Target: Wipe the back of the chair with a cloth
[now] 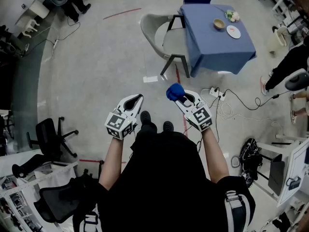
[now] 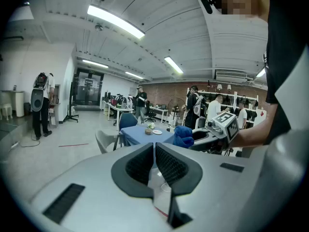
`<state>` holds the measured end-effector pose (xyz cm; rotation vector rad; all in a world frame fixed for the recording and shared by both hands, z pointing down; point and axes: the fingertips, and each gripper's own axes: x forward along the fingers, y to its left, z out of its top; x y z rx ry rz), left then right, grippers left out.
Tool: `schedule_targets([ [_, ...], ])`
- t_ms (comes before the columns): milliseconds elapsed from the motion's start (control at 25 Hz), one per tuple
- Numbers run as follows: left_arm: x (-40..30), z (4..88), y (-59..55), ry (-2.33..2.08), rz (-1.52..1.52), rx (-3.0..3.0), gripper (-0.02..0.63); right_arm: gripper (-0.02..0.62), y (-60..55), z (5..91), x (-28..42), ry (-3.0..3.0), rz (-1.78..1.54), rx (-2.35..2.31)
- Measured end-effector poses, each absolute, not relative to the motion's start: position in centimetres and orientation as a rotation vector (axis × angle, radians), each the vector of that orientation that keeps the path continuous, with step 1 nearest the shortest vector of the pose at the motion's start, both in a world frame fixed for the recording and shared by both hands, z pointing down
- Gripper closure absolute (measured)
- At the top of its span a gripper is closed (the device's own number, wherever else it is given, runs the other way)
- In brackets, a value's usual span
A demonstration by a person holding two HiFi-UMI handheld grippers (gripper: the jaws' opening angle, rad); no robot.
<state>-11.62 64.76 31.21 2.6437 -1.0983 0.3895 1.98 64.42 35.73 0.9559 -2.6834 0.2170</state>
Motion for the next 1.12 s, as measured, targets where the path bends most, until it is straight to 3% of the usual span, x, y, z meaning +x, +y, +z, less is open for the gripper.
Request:
schedule_targets([
  [1120,-10.8,31.2,63.8,-1.104,0.408,2.626,0.572,0.431,64.0,36.2,3.3,-2.709,0.325,0.972],
])
